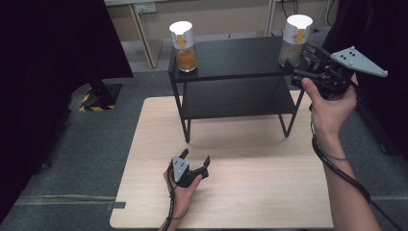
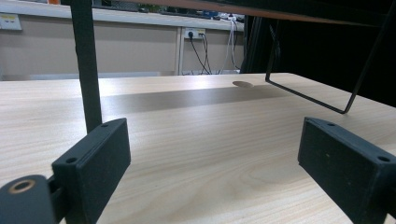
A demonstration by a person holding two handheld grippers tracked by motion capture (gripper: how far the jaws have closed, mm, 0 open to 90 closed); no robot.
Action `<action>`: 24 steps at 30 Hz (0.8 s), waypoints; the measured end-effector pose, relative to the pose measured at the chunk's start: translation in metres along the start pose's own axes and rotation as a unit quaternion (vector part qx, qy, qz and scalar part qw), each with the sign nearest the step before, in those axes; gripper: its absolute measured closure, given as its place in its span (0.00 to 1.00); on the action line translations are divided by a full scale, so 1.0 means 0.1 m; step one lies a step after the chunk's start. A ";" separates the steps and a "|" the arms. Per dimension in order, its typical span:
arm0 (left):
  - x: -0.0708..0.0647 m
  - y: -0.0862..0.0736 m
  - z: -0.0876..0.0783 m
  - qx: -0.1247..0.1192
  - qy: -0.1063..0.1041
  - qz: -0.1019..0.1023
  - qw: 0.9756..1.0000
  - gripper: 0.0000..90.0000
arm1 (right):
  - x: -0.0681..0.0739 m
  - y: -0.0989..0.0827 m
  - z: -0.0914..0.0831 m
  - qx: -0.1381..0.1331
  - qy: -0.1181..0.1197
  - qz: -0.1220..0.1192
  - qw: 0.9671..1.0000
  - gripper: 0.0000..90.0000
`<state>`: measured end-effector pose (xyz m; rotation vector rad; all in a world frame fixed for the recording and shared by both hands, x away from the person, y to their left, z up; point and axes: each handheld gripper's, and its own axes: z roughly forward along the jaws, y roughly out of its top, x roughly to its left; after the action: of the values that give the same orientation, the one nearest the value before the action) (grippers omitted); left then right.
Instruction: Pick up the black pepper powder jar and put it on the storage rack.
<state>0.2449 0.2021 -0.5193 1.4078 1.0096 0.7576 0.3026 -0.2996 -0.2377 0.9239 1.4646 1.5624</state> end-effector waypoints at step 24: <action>0.00 0.00 0.00 -0.001 0.000 0.001 1.000 0.10 | 0.01 -0.44 -0.22 0.023 0.013 -0.002 1.000 0.07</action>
<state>0.2446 0.2021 -0.5196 1.4070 1.0082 0.7596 0.2851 -0.3068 -0.2828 0.9305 1.5247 1.5488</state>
